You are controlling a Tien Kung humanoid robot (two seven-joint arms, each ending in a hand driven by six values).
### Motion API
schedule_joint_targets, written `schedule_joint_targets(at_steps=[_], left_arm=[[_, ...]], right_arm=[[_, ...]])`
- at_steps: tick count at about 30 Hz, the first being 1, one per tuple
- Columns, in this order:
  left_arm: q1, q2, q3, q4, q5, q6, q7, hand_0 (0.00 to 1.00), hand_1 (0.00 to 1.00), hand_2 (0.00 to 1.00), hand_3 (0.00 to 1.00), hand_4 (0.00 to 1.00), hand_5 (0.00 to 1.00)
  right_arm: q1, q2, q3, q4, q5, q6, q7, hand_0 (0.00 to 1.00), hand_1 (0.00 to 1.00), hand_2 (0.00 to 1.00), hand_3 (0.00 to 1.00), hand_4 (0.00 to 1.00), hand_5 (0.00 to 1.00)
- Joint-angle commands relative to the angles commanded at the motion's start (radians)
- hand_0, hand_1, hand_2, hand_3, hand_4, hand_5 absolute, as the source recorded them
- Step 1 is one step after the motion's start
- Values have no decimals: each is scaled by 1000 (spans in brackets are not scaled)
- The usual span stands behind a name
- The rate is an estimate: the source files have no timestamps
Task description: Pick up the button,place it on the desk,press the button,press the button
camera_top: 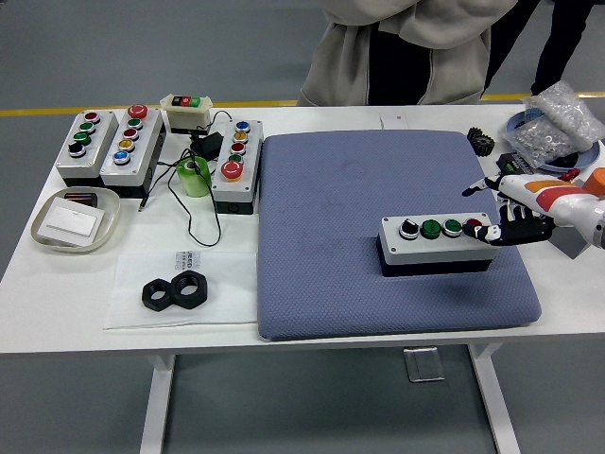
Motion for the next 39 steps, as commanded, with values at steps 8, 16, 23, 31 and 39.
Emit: schedule_joint_targets(at_steps=[8, 16, 23, 31, 39], left_arm=[[4, -1, -9, 1, 13, 1, 4, 712, 835, 895, 825, 643, 998], [2, -1, -5, 0, 8, 1, 4, 712, 835, 895, 824, 643, 998], [0, -1, -4, 1, 5, 1, 3, 713, 834, 895, 825, 644, 998], [-6, 0, 3, 1, -2, 0, 0, 712, 835, 895, 825, 642, 998], [-8, 0, 3, 0, 0, 0, 1, 715, 835, 895, 825, 642, 998]], right_arm=[[-14, -1, 53, -7, -49, -9, 23, 785, 728, 815, 998, 832, 515], [-25, 5, 70, -28, -6, -70, 46, 926, 905, 998, 998, 831, 480], [-36, 15, 77, -43, 48, -219, 79, 967, 934, 998, 998, 824, 456], [-48, 20, 100, -54, 69, -244, 79, 990, 940, 998, 998, 818, 447], [-94, 57, 151, -84, 249, -352, 141, 998, 942, 998, 998, 818, 445]])
